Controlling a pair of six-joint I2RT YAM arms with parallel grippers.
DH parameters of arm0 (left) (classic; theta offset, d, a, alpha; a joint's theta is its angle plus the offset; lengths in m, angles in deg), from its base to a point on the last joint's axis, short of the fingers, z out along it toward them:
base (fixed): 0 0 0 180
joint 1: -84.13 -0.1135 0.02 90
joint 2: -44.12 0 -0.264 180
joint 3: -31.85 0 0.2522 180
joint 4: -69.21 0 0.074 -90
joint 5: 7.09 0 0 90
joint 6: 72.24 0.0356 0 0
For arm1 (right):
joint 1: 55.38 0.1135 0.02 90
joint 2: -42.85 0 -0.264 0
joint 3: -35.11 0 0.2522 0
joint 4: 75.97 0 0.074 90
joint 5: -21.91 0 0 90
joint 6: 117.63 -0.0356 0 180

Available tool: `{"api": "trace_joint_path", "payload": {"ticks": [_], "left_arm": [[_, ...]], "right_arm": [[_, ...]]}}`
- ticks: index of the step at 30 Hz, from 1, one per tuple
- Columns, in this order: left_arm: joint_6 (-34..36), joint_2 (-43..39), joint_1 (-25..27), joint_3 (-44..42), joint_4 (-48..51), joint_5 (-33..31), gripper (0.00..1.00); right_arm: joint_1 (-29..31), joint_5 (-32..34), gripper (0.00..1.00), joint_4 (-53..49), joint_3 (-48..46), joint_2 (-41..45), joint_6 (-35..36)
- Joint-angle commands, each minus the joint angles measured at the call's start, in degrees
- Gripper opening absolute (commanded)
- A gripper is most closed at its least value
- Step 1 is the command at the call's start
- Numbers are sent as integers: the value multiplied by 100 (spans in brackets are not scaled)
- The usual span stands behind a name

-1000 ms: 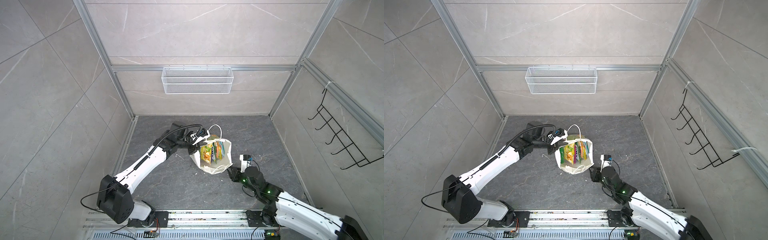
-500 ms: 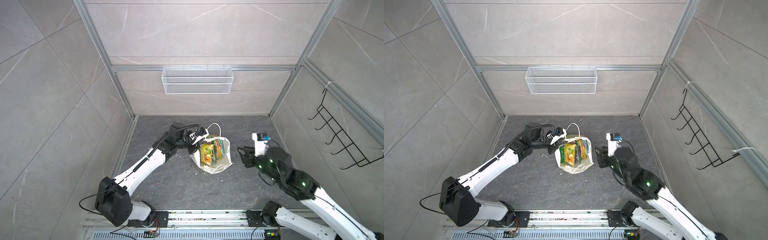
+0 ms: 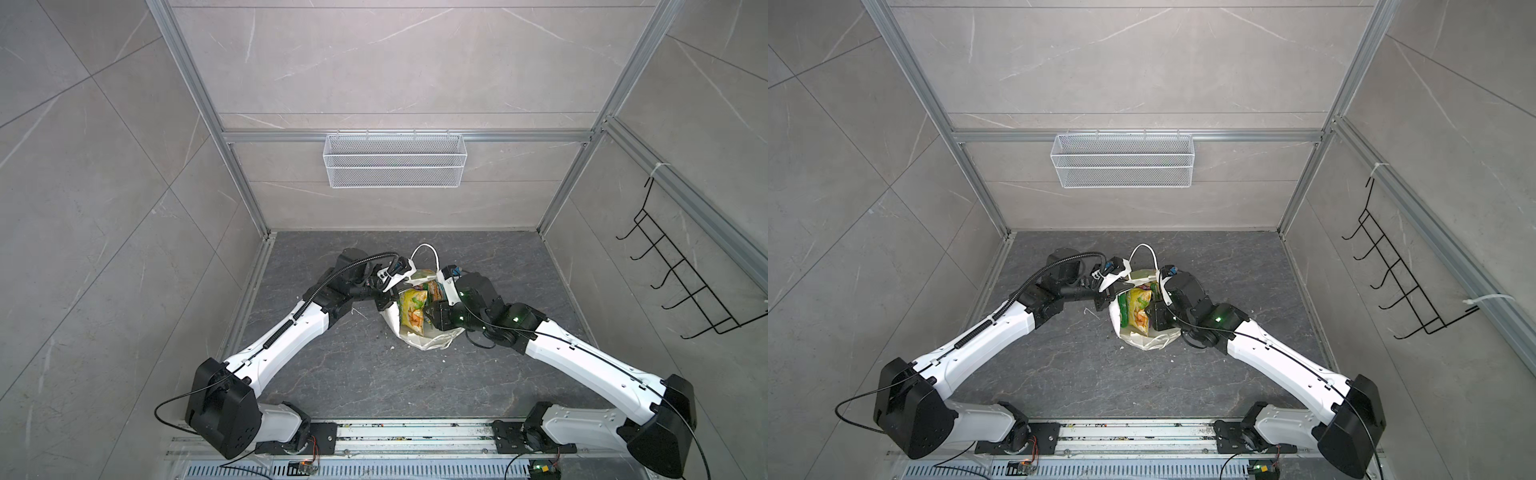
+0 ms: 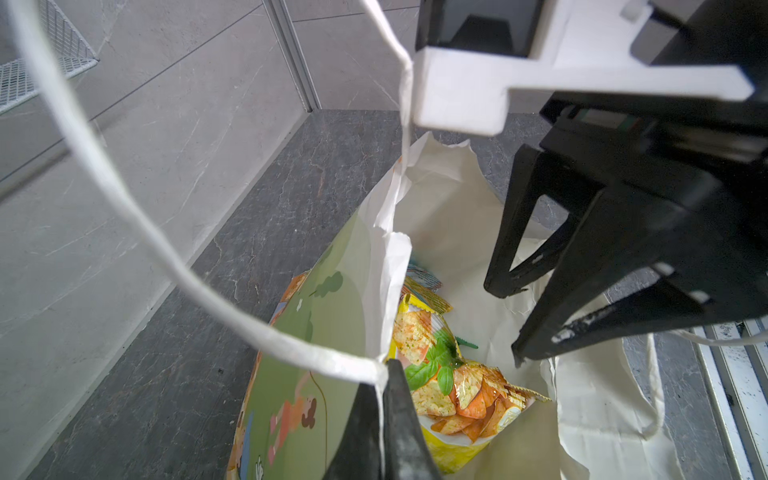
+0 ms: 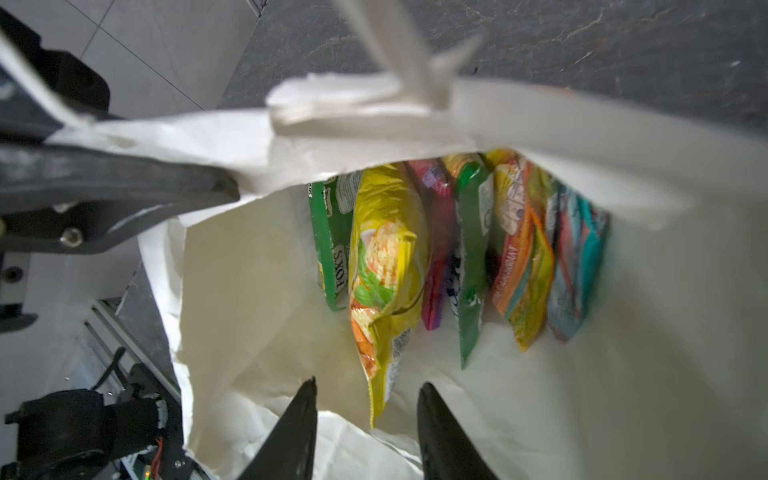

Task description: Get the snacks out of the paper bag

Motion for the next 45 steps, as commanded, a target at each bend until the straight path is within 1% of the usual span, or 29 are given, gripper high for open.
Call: {"api": "trace_joint_path", "payload": {"ticks": [1, 3, 7, 11, 14, 20, 23, 26, 29, 31, 38, 42, 45], "left_arm": [[-88, -180, 27, 33, -314, 116, 0], [-96, -179, 34, 23, -314, 135, 0], [-107, -201, 33, -2, -348, 149, 0], [-106, -187, 37, -16, -415, 133, 0], [-101, -145, 27, 27, -428, 105, 0], [-97, -79, 32, 66, -454, 123, 0], [-91, -49, 31, 85, -463, 133, 0], [-124, -48, 33, 76, -481, 152, 0], [-131, -51, 30, 77, -481, 163, 0], [-134, -60, 30, 82, -498, 163, 0], [-146, -63, 39, 61, -524, 162, 0], [-157, -68, 30, 50, -533, 139, 0], [-183, -74, 33, 32, -551, 133, 0]], "right_arm": [[86, -38, 43, 541, -84, -297, -372], [138, 218, 43, 538, -66, -434, -502], [211, 483, 43, 753, -91, -597, -658], [276, 824, 38, 706, -75, -741, -819], [312, 985, 37, 660, -117, -760, -930], [377, 1076, 29, 815, -241, -845, -909], [386, 1194, 31, 777, -229, -950, -1021], [422, 1226, 31, 888, -274, -984, -1019], [418, 1265, 26, 908, -268, -1032, -996], [427, 1304, 20, 929, -296, -1019, -990], [431, 1320, 9, 1054, -412, -939, -871], [440, 1160, 2, 1158, -444, -798, -657], [492, 1144, 0, 993, -340, -652, -471]]}}
